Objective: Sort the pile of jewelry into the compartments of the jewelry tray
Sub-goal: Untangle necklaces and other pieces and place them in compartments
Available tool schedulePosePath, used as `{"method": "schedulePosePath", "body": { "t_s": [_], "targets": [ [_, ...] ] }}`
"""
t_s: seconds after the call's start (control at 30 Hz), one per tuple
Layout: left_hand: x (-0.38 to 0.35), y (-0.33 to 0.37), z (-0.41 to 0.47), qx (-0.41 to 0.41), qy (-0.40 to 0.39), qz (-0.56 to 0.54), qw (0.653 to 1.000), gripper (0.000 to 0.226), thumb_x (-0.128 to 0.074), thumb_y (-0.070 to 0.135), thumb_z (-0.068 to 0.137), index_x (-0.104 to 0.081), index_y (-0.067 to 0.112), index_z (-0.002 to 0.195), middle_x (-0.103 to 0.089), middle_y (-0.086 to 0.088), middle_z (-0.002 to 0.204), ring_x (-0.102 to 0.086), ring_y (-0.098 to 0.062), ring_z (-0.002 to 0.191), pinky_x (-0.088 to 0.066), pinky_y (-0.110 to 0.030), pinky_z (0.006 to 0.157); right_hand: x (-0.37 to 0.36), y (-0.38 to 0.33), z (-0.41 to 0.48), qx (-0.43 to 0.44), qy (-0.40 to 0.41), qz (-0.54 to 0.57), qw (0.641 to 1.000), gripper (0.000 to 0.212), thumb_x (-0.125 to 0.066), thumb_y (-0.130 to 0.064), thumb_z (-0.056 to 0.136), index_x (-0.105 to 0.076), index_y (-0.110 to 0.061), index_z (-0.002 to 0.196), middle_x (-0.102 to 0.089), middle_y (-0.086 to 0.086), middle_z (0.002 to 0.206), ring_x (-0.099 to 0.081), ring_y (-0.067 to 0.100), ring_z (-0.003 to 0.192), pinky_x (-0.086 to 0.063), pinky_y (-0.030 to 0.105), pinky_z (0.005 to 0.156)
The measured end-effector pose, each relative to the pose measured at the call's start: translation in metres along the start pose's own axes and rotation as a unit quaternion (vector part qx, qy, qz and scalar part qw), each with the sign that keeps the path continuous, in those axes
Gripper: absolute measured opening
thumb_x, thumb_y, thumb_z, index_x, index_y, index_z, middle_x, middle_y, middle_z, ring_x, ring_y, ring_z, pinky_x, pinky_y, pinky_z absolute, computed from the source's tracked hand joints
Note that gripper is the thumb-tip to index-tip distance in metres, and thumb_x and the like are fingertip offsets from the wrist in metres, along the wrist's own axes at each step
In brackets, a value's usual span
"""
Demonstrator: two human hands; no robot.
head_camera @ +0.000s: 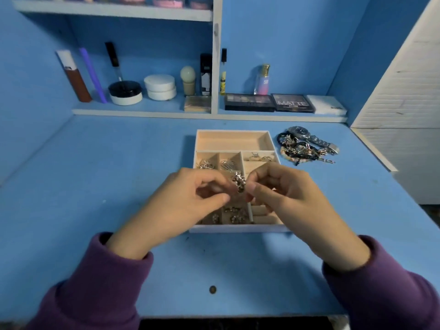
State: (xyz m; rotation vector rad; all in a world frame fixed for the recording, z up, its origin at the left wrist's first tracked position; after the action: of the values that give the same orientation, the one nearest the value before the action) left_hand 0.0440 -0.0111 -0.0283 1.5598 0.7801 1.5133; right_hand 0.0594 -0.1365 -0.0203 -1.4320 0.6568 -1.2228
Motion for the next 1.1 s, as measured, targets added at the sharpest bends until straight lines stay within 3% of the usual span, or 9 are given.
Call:
{"method": "schedulePosePath", "body": {
  "t_s": [0.13,0.27,0.37,0.43,0.5,0.67,0.73,0.87,1.1],
  "targets": [
    [0.008,-0.005,-0.001,0.000,0.029,0.042,0.999,0.025,-0.061,0.010,0.082,-0.072,0.032,0.081,-0.070,0.020,0.077,-0.061,0.005,0.069,-0.046,-0.015,0.069,0.001,-0.003,-0.012,0.073,0.076,-0.217,0.971,0.010,-0.058,-0.023,0.075,-0.058,-0.023,0.065,-0.054,-0.011,0.062,-0.046,0.005,0.060,-0.037,0.015,0.056],
    [0.022,-0.006,0.002,-0.004,0.080,0.033,0.996,0.028,-0.058,0.008,0.085,-0.071,0.032,0.081,-0.071,0.017,0.082,-0.065,-0.006,0.074,-0.053,-0.031,0.069,-0.001,-0.004,-0.019,0.092,0.112,-0.327,0.934,0.008,-0.055,-0.029,0.070,-0.055,-0.024,0.065,-0.050,-0.014,0.066,-0.047,0.011,0.070,-0.042,0.031,0.055],
    [0.026,-0.004,0.002,-0.006,0.101,0.066,0.993,0.026,-0.060,0.012,0.084,-0.070,0.035,0.081,-0.069,0.018,0.082,-0.063,-0.022,0.064,-0.054,-0.036,0.069,-0.005,-0.007,-0.018,0.097,0.114,-0.372,0.916,0.007,-0.057,-0.029,0.067,-0.057,-0.023,0.062,-0.052,-0.011,0.066,-0.050,0.015,0.071,-0.039,0.026,0.051],
    [0.024,0.000,0.001,-0.015,0.089,0.102,0.991,0.021,-0.063,0.015,0.082,-0.070,0.035,0.079,-0.066,0.016,0.073,-0.059,-0.007,0.056,-0.049,-0.021,0.058,-0.009,-0.007,-0.016,0.097,0.105,-0.391,0.909,0.006,-0.058,-0.028,0.066,-0.059,-0.024,0.061,-0.052,-0.009,0.066,-0.050,0.016,0.071,-0.034,0.022,0.048],
    [0.022,0.002,-0.002,-0.012,0.074,0.153,0.985,0.014,-0.065,0.020,0.079,-0.070,0.033,0.076,-0.060,0.017,0.063,-0.049,0.005,0.050,-0.036,-0.007,0.051,-0.012,-0.006,-0.014,0.096,0.095,-0.398,0.908,0.007,-0.058,-0.028,0.066,-0.060,-0.023,0.062,-0.052,-0.008,0.067,-0.050,0.017,0.072,-0.033,0.022,0.051],
    [0.016,-0.005,-0.007,0.025,0.024,0.276,0.960,0.012,-0.064,0.044,0.074,-0.068,0.033,0.070,-0.060,0.014,0.062,-0.053,0.003,0.063,-0.038,-0.015,0.058,-0.013,-0.007,-0.011,0.105,0.102,-0.400,0.905,0.009,-0.057,-0.028,0.067,-0.061,-0.021,0.063,-0.051,-0.007,0.068,-0.049,0.018,0.072,-0.035,0.024,0.053],
    [0.012,-0.006,-0.007,0.032,0.016,0.280,0.959,0.015,-0.064,0.046,0.073,-0.068,0.032,0.070,-0.059,0.011,0.061,-0.055,-0.002,0.063,-0.044,-0.022,0.062,-0.008,-0.011,-0.011,0.109,0.120,-0.379,0.911,0.009,-0.057,-0.028,0.068,-0.061,-0.021,0.064,-0.048,-0.009,0.066,-0.048,0.017,0.071,-0.036,0.026,0.052],
    [0.007,-0.005,-0.005,0.034,0.009,0.287,0.957,0.017,-0.065,0.044,0.075,-0.065,0.030,0.064,-0.055,0.010,0.056,-0.050,-0.003,0.057,-0.034,-0.022,0.054,0.005,-0.025,-0.010,0.121,0.136,-0.291,0.939,0.011,-0.057,-0.029,0.073,-0.060,-0.021,0.068,-0.044,-0.011,0.065,-0.043,0.012,0.067,-0.039,0.031,0.056],
    [0.006,0.006,-0.005,0.006,0.013,0.251,0.968,0.015,-0.065,0.040,0.077,-0.062,0.031,0.065,-0.055,0.016,0.055,-0.050,0.006,0.058,-0.033,-0.009,0.050,0.015,-0.043,-0.004,0.138,0.135,-0.200,0.961,0.010,-0.059,-0.027,0.075,-0.062,-0.021,0.067,-0.048,-0.011,0.060,-0.045,0.011,0.063,-0.034,0.013,0.058]
  ]
}}
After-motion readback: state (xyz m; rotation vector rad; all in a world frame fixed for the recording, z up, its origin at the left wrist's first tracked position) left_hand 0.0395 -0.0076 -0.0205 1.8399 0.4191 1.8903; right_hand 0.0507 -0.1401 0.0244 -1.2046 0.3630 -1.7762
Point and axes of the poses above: each hand's wrist, its own z-axis towards the middle knuckle, its own x-axis out of the back of the hand, y = z × x, the point moved 10 cm from there along z, towards the middle knuckle
